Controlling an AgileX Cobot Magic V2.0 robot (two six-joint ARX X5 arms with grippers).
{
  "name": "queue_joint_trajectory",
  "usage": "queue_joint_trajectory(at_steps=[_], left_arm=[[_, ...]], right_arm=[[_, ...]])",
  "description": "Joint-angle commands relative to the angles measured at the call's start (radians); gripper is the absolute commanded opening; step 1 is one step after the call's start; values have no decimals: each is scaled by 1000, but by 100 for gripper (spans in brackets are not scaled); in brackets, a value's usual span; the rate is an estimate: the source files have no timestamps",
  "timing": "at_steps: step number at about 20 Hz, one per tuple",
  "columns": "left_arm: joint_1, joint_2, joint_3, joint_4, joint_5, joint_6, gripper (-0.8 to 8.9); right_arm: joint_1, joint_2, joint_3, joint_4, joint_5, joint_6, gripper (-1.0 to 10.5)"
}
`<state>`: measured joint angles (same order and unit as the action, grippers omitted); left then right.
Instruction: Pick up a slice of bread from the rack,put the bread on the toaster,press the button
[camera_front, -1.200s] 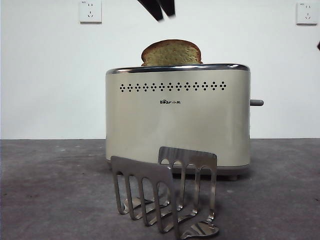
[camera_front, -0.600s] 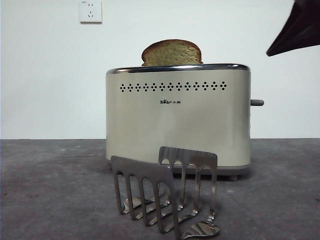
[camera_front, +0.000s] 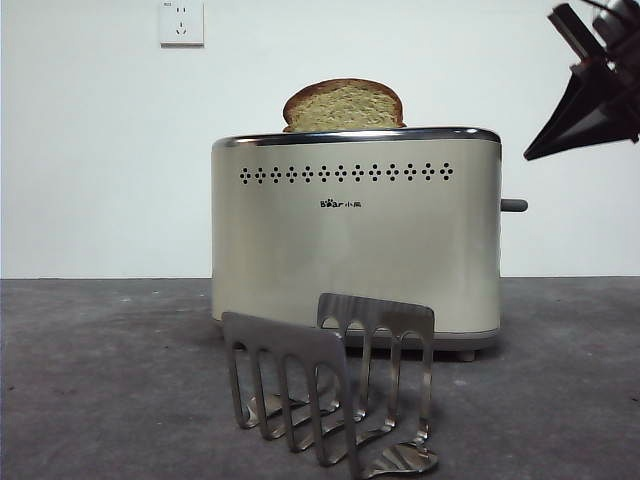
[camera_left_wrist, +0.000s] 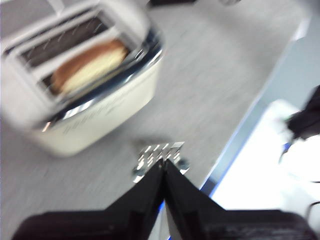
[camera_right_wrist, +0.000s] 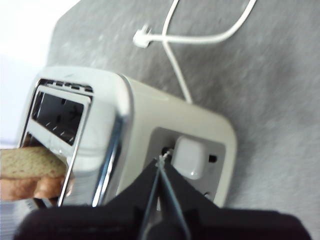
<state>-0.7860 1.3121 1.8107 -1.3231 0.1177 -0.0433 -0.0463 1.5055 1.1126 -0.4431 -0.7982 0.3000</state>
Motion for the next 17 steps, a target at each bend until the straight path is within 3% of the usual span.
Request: queue_joint_trajectory(at_steps=[1,4,9,17], left_arm=[[0,-29,-67,3,-62,-55,-8],[0,-71,-169,3,-148,-93,-8],[0,-114,-287,3,-168,-125,-8],[0,-119,-291,3,-175,-144,-8]], right_arm=[[5,50,4,18,-29,-2,-3],[6,97,4,21,-28,-2,-3],[6,121,4,24,-20,-10,-4],[8,162,4,13,14,-19,-4]])
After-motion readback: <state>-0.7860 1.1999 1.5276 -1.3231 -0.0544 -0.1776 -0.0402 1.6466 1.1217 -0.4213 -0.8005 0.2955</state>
